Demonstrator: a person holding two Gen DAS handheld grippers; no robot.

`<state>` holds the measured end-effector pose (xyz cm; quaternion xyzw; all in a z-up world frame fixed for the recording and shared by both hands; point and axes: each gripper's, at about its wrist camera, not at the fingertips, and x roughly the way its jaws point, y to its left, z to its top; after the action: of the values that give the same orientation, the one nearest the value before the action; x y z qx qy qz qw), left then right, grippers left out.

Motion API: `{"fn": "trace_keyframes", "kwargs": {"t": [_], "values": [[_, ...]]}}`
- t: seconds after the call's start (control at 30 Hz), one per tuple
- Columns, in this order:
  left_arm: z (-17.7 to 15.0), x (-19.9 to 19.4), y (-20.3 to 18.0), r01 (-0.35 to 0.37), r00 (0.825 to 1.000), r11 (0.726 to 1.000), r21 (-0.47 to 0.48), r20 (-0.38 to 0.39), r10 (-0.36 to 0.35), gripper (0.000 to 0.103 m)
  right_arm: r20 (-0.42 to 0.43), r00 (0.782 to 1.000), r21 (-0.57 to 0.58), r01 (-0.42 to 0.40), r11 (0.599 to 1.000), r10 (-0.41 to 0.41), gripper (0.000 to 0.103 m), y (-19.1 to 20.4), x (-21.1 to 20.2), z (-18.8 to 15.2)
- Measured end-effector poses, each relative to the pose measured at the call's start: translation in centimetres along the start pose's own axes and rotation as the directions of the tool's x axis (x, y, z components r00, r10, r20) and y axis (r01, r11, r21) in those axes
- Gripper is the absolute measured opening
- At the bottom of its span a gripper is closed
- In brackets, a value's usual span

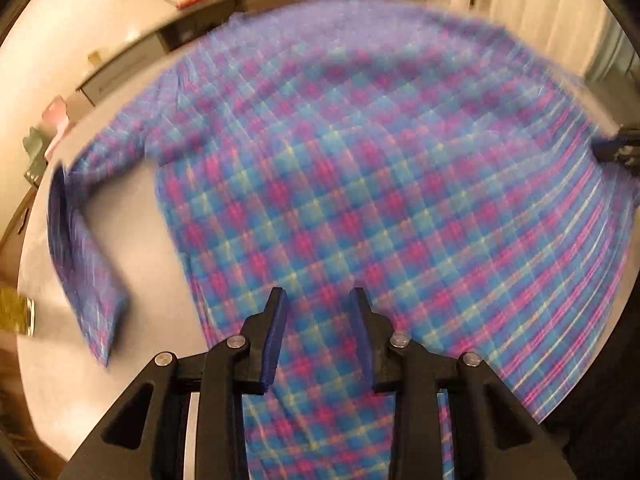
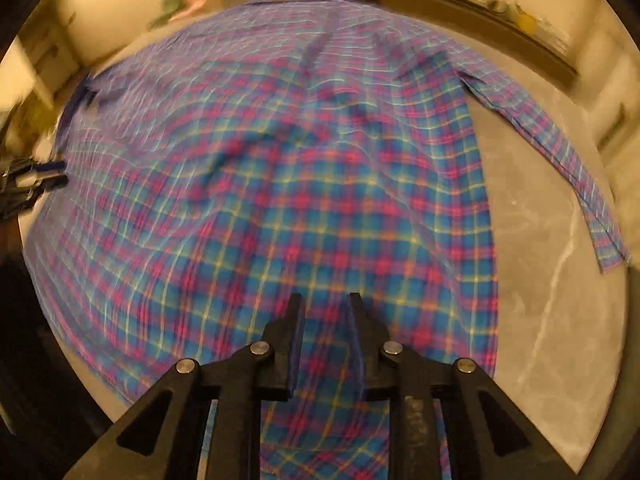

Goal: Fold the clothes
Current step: 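Lay the shirt flat on the table, pulling both grippers apart to spread it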

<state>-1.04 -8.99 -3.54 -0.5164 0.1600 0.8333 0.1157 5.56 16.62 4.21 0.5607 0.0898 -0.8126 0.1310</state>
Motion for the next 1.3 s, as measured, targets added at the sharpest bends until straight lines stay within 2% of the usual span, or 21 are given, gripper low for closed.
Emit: {"fn": "trace_keyframes", "kwargs": {"t": [0.13, 0.17, 0.23, 0.3, 0.33, 0.37, 0.43, 0.53, 0.67, 0.77, 0.83, 0.9, 1.0, 1.07, 1.13, 1.2, 1.23, 1.3], "values": [[-0.8, -0.6, 0.7, -0.04, 0.994, 0.997, 0.062, -0.097, 0.046, 0.036, 0.031, 0.999, 0.0, 0.012, 1.0, -0.012, 0.026, -1.5, 1.5, 4.3], [-0.3, -1.2, 1.1, -0.03, 0.997, 0.998, 0.059, -0.075, 0.034, 0.036, 0.039, 0.999, 0.0, 0.015, 1.0, -0.015, 0.026, -1.9, 1.8, 5.4], [2.4, -3.3, 2.9, -0.009, 1.0, 1.0, 0.008, 0.027, 0.009, 0.036, 0.055, 0.998, 0.0, 0.021, 1.0, -0.021, 0.026, -2.6, 2.5, 7.5], [5.4, -4.2, 5.1, -0.002, 0.993, 0.999, -0.047, 0.12, 0.008, 0.036, 0.071, 0.997, 0.0, 0.027, 1.0, -0.027, 0.026, -3.4, 3.3, 9.7], [7.0, -3.6, 6.1, -0.01, 0.991, 0.998, -0.069, 0.134, 0.02, 0.036, 0.078, 0.996, 0.0, 0.03, 1.0, -0.03, 0.026, -3.7, 3.6, 10.8], [8.7, -2.9, 7.2, -0.02, 0.989, 0.996, -0.089, 0.144, 0.033, 0.036, 0.086, 0.996, 0.0, 0.033, 0.999, -0.033, 0.026, -4.1, 4.0, 11.8], [12.0, 0.4, 10.0, -0.054, 0.991, 0.988, -0.144, 0.113, 0.071, 0.036, 0.102, 0.994, 0.001, 0.039, 0.999, -0.039, 0.026, -4.9, 4.7, 14.0], [16.0, 7.4, 14.2, -0.184, 0.981, 0.959, -0.216, 0.013, 0.191, 0.036, 0.125, 0.991, 0.001, 0.048, 0.999, -0.048, 0.026, -6.0, 5.8, 17.2], [18.2, 13.6, 18.4, -0.282, 0.959, 0.917, -0.283, -0.046, 0.281, 0.036, 0.119, 0.987, 0.04, 0.108, 0.993, -0.112, 0.026, -8.4, 10.9, 22.0], [19.6, 15.6, 20.3, -0.305, 0.951, 0.911, -0.277, -0.033, 0.308, 0.036, 0.095, 0.99, 0.075, 0.093, 0.993, -0.1, 0.025, -10.6, 12.0, 22.3], [21.2, 17.0, 21.0, -0.302, 0.952, 0.919, -0.252, -0.025, 0.306, 0.036, 0.086, 0.993, 0.113, 0.068, 0.991, -0.078, 0.025, -11.7, 12.2, 21.7], [22.8, 18.2, 21.6, -0.302, 0.952, 0.925, -0.231, -0.024, 0.305, 0.036, 0.067, 0.994, 0.145, 0.081, 0.986, -0.091, 0.026, -12.0, 11.9, 20.8], [24.5, 19.2, 22.0, -0.297, 0.955, 0.93, -0.218, -0.053, 0.292, 0.032, 0.039, 0.994, 0.119, 0.096, 0.988, -0.101, 0.028, -11.1, 11.5, 20.7], [24.3, 17.5, 22.2, -0.246, 0.966, 0.933, -0.263, 0.013, 0.258, 0.031, 0.036, 0.993, 0.1, 0.106, 0.989, -0.11, 0.028, -10.4, 11.0, 21.0], [24.1, 14.2, 21.2, -0.163, 0.98, 0.946, -0.28, 0.068, 0.189, 0.031, 0.101, 0.987, 0.092, 0.114, 0.989, -0.123, 0.028, -10.0, 10.5, 23.8], [23.8, 14.2, 19.9, -0.101, 0.99, 0.962, -0.253, 0.071, 0.123, 0.031, 0.139, 0.982, 0.093, 0.113, 0.989, -0.125, 0.028, -9.9, 11.0, 26.7], [23.7, 14.6, 19.5, -0.094, 0.992, 0.969, -0.23, 0.06, 0.11, 0.031, 0.129, 0.984, 0.104, 0.109, 0.989, -0.122, 0.028, -10.1, 12.2, 27.9], [23.8, 15.9, 19.0, -0.126, 0.99, 0.976, -0.178, 0.046, 0.136, 0.031, 0.107, 0.988, 0.125, 0.1, 0.987, -0.114, 0.028, -10.6, 14.6, 30.5]]}}
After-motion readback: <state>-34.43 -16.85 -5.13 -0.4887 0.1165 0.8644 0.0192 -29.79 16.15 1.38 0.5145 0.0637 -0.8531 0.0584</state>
